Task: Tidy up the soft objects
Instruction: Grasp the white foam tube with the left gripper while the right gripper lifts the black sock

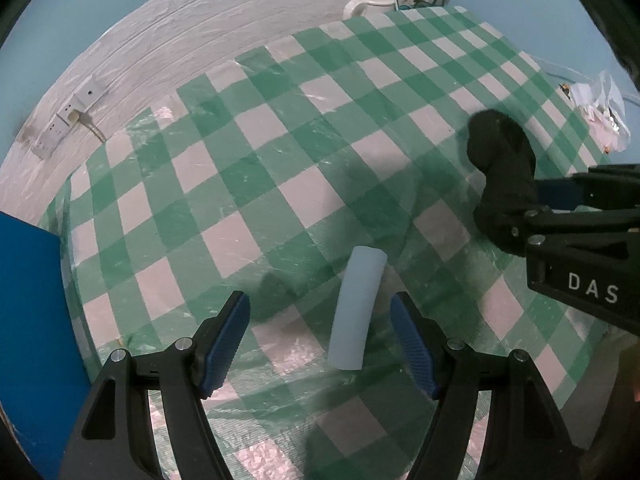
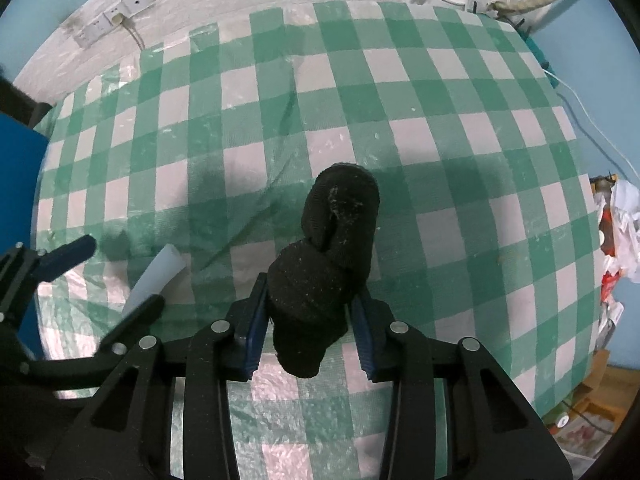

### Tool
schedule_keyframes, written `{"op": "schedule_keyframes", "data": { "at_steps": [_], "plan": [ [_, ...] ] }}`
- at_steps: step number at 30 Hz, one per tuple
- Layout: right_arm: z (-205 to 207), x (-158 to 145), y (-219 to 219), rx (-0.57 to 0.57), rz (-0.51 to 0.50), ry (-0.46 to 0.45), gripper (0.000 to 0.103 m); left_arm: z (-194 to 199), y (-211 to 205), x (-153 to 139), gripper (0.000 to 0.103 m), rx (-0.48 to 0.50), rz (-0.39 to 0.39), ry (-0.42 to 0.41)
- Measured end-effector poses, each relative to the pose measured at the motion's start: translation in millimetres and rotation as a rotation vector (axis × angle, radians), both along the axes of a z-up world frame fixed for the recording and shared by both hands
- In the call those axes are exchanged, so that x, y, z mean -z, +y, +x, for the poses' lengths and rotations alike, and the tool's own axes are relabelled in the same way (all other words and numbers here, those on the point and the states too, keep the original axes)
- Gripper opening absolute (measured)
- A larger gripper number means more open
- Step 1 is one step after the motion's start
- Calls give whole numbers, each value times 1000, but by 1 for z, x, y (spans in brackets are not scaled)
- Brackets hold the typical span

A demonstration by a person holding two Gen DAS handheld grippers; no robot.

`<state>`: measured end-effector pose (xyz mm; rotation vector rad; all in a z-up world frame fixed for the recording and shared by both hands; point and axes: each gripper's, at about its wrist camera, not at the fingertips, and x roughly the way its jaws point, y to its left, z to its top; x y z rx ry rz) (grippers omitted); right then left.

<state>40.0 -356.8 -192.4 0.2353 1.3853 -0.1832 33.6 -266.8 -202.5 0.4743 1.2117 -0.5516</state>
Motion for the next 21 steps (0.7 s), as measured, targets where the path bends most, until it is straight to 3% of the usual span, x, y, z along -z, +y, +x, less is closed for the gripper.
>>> {"op": "schedule_keyframes", "data": {
  "at_steps": [4, 12, 14, 21],
  "plan": [
    [-6, -1, 4, -12, -1, 3, 37, -3, -4, 4, 74, 7, 3, 5],
    [-4, -2, 9, -27, 0, 2, 37, -6, -5, 6, 24, 12, -24, 31],
    [-3, -4, 9, -31, -1, 1, 37, -7, -4, 5, 17, 17, -45, 48],
    [-5, -10, 10, -56, -10, -12, 37, -7, 0, -3, 15, 13, -63, 45]
  ]
}}
